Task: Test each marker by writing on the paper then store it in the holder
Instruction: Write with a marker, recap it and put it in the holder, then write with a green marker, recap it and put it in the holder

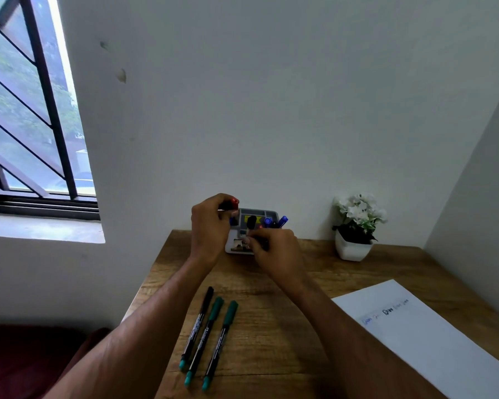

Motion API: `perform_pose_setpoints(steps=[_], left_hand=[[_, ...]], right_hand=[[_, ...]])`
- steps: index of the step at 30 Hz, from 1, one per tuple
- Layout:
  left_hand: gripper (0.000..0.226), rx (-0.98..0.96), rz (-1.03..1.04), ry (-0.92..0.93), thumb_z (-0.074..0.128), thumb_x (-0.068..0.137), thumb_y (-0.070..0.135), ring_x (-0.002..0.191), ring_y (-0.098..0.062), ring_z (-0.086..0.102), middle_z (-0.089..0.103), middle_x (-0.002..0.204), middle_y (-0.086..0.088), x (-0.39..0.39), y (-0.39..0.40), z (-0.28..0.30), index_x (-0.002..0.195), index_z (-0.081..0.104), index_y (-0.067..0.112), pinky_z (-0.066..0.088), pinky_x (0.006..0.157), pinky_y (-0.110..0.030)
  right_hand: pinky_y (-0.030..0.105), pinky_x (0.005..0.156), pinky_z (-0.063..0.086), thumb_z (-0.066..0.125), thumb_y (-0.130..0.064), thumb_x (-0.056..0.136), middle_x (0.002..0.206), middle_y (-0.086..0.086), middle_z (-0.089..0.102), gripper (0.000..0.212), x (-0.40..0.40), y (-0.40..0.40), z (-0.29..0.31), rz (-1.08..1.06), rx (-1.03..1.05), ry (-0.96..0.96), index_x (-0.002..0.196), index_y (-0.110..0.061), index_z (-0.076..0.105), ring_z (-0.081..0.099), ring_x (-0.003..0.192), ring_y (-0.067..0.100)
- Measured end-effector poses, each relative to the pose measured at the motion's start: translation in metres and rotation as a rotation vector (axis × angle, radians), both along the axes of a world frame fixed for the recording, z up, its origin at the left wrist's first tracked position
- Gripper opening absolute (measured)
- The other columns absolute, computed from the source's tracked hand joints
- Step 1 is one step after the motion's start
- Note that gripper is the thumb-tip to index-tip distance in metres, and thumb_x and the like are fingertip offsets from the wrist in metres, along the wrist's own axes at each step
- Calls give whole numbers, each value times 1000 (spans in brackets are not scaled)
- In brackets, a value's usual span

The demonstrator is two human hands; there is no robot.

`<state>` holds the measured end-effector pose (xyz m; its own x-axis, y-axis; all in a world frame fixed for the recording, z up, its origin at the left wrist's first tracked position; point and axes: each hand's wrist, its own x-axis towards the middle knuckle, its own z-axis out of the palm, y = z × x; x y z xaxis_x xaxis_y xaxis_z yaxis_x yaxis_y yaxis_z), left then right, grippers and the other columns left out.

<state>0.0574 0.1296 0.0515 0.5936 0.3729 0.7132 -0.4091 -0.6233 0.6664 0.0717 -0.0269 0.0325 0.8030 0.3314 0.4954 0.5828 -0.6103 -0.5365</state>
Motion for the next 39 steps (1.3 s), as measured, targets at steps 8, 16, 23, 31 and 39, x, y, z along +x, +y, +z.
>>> perform_pose_setpoints(steps=[8,16,23,31,39], left_hand=[[21,100,35,89,72,81,1,81,7,59,72,93,5,12,4,-19,98,73,13,45,74,-3],[21,256,120,135,74,80,8,93,-3,48,64,95,2,23,6,-27,99,70,17,33,74,-3],[29,262,123,124,73,79,3,96,-1,46,62,99,2,22,6,-34,104,69,17,35,77,-1],[35,225,135,75,69,80,-5,100,0,48,65,106,-3,16,5,-28,110,70,12,34,83,3],[29,222,119,63,70,83,3,101,-2,55,67,105,2,-8,-3,-31,108,70,16,36,82,-1]], right_hand=[[1,63,31,63,-34,98,118,-4,74,30,4,-3,-12,-9,-63,41,124,-22,71,65,95,4],[5,62,33,63,-33,98,109,-5,76,25,6,-2,-20,14,-93,48,118,-23,73,58,81,-1],[5,65,36,64,-32,98,109,-6,76,23,8,-2,-24,14,-108,89,116,-22,74,61,83,-1],[6,66,37,65,-32,97,110,-6,76,25,5,-1,-25,19,-129,90,118,-22,73,59,81,-2],[15,74,49,66,-31,96,105,-6,76,22,-5,-6,-24,24,-114,59,113,-21,74,63,84,0]])
